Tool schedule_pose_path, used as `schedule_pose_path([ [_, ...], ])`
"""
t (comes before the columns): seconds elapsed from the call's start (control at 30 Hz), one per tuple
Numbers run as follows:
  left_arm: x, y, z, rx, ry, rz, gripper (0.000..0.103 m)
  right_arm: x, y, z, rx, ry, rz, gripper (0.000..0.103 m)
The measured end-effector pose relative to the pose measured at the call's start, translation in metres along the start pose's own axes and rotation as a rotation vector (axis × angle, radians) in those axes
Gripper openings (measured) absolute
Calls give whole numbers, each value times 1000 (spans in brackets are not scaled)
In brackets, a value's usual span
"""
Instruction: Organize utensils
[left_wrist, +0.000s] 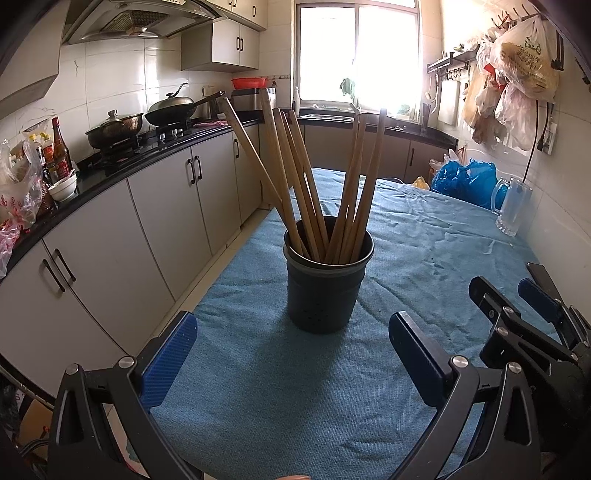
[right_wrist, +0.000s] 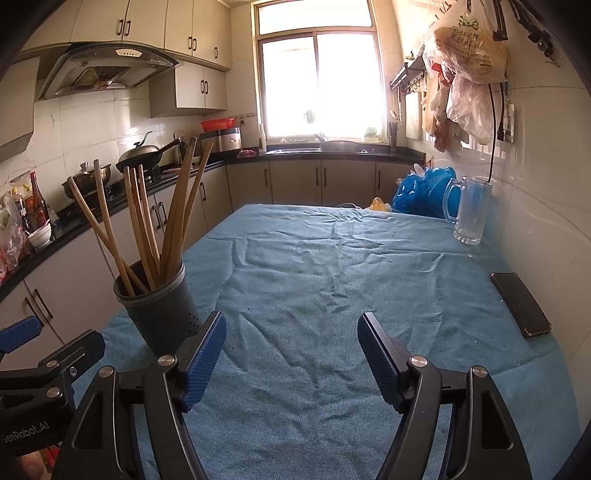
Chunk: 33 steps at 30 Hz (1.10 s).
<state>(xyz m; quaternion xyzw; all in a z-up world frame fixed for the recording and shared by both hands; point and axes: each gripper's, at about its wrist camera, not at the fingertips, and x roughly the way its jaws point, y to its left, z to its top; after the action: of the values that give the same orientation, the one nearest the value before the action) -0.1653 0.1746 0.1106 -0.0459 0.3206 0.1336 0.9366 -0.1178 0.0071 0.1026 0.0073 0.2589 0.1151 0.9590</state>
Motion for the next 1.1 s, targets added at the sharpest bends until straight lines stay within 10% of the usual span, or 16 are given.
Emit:
schedule_pose_path([
  [1.1, 2, -1, -6, 0, 4, 6, 103, -1, 3, -1, -13, -3, 11, 82],
])
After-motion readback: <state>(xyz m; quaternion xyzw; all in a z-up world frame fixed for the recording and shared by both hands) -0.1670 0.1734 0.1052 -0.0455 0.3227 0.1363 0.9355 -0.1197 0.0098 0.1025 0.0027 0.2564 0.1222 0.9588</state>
